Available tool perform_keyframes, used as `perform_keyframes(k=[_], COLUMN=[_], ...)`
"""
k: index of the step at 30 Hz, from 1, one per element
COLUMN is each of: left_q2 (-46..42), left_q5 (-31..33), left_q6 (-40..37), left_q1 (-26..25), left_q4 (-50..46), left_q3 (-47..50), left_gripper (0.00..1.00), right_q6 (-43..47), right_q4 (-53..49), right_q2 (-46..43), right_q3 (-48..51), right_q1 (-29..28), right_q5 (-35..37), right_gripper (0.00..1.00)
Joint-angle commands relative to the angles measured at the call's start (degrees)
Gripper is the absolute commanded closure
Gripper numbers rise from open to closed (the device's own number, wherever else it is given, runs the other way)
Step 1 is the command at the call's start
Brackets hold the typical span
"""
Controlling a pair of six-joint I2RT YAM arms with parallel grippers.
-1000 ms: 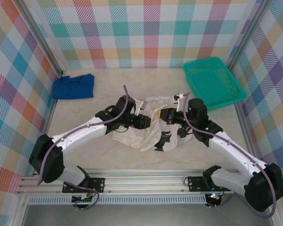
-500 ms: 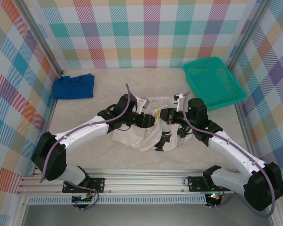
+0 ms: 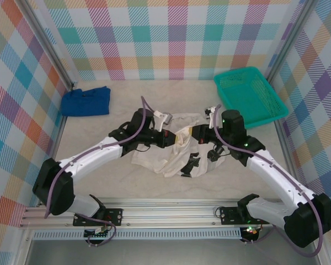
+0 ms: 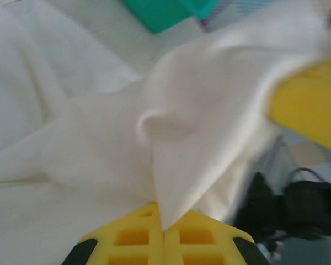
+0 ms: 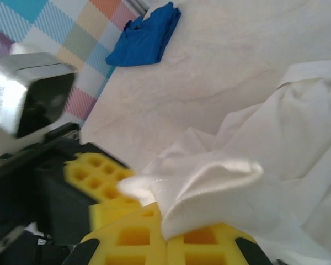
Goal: Fold the inside-out t-shirt
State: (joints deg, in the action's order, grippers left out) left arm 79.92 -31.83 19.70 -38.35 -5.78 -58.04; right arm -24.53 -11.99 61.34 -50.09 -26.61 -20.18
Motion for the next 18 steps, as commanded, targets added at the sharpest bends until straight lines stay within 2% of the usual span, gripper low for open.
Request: perform_keyframes(k=[1, 5, 9, 13, 18], left_q2=[-5.64, -8.45, -10.96, -11.83, -10.67], left_q5=[-16.19, -25.30, -28.06, -21.86, -12.33], left_q6=[2.51, 4.51, -0.68, -7.63, -7.44], left_q1=[0.83, 0.74, 0.75, 1.01, 3.88], left_q4=[10.31, 18.02, 15.63, 5.75, 1.48], left_q3=[1.81, 5.02, 6.43, 5.68, 6.82], left_gripper=[1.00, 1.00, 1.00, 1.00, 1.00], right_q6=[8.29, 8.37, 8.57, 8.42, 7.36], right_q4=[-10.43, -11.79, -11.99, -10.51, -9.98], right_q2=[0.27, 2.64, 5.72, 7.54, 8.17], right_q3=[-5.44, -7.60, -8.13, -7.76, -7.18], right_q1=[2.34, 4.01, 4.02, 4.02, 4.03], right_q5=[1.62, -1.94, -5.42, -10.02, -14.39], right_gripper=[1.00, 1.00, 1.00, 1.00, 1.00])
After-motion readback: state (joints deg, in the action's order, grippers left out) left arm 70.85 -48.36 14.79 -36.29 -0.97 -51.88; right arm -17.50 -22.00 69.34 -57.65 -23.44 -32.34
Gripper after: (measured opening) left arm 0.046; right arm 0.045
